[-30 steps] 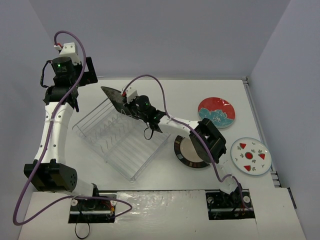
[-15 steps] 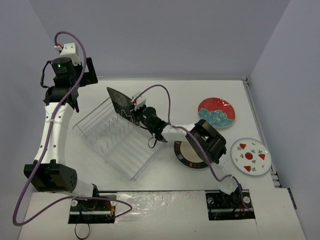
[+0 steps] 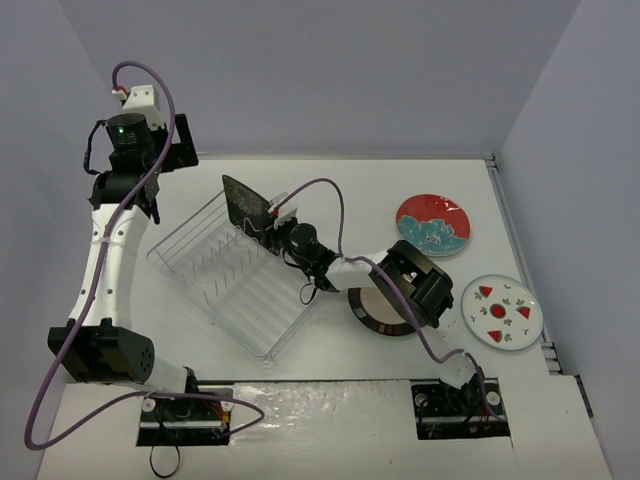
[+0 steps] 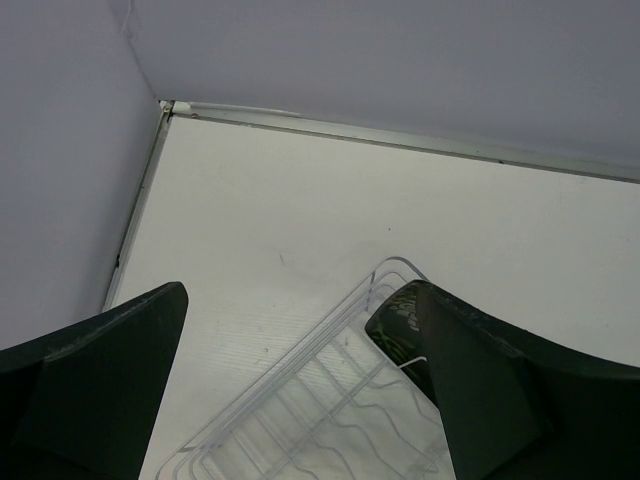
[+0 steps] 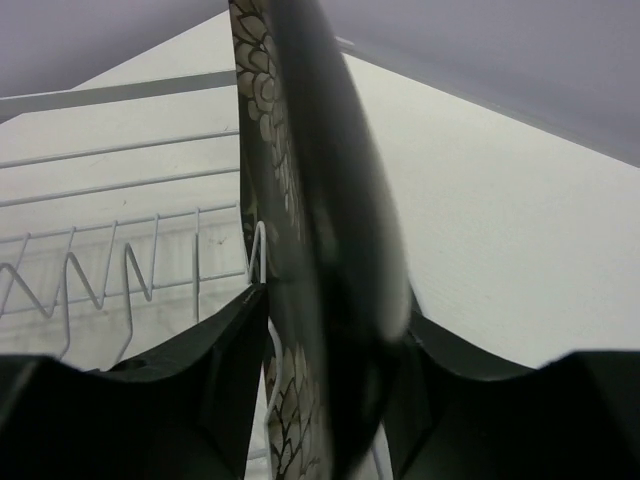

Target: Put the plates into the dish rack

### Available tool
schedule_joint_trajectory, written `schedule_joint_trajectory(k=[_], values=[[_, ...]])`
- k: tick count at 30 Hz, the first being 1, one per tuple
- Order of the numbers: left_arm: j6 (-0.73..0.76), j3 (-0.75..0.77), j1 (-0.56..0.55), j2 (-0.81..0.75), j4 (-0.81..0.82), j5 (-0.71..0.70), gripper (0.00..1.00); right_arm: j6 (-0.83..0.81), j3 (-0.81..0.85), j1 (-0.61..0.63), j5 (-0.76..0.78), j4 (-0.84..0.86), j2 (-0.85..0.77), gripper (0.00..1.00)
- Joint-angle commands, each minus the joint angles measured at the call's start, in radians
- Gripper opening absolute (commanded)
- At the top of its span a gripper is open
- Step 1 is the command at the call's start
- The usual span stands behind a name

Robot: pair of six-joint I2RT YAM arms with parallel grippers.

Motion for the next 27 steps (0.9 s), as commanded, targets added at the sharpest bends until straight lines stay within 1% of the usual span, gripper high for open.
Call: schedule_joint_trajectory(k=[1,3,5,7,8,11,13,15,19,21,23,25,27], values=[[-0.002,0.033,-0.024,-0.032,0.060,-0.011,0.97,-0.023,0.014,0.003,0.042,0.102,-0.125,0.53],[-0.001,0.032,-0.023,-0.034,0.063,-0.014,0.97,-0.021,0.025,0.006,0.060,0.072,-0.141,0.63],[-0.005,0.033,-0.023,-0.044,0.063,-0.012,0.97,-0.009,0.034,0.006,0.096,0.048,-0.169,0.76],[-0.012,0.035,-0.023,-0.050,0.066,-0.009,0.97,-0.005,0.036,0.006,0.113,0.031,-0.205,0.85],[-0.016,0.036,-0.023,-0.053,0.068,-0.007,0.97,-0.004,0.037,0.006,0.120,0.023,-0.224,0.89],[-0.031,0.030,-0.023,-0.065,0.075,-0.002,0.97,0.007,0.061,0.006,0.151,-0.042,-0.272,0.95],[-0.039,0.023,-0.023,-0.071,0.082,0.001,0.97,0.029,0.077,0.006,0.173,-0.103,-0.290,0.97],[-0.041,0.008,-0.021,-0.081,0.083,0.006,0.97,0.057,0.100,0.006,0.238,-0.171,-0.315,0.98],[-0.038,-0.046,-0.020,-0.135,0.055,0.000,0.97,0.068,0.102,-0.006,0.370,-0.236,-0.369,1.00],[-0.041,-0.131,-0.020,-0.217,0.098,0.008,0.97,0.102,0.097,-0.029,0.380,-0.345,-0.432,1.00],[-0.054,-0.229,-0.020,-0.283,0.150,0.029,0.97,0.185,0.076,-0.070,0.378,-0.473,-0.507,1.00],[-0.076,-0.303,-0.020,-0.327,0.173,0.050,0.97,0.275,0.030,-0.139,0.354,-0.619,-0.603,1.00],[-0.094,-0.339,-0.020,-0.341,0.167,0.030,0.97,0.384,-0.035,-0.201,0.343,-0.756,-0.703,1.00]])
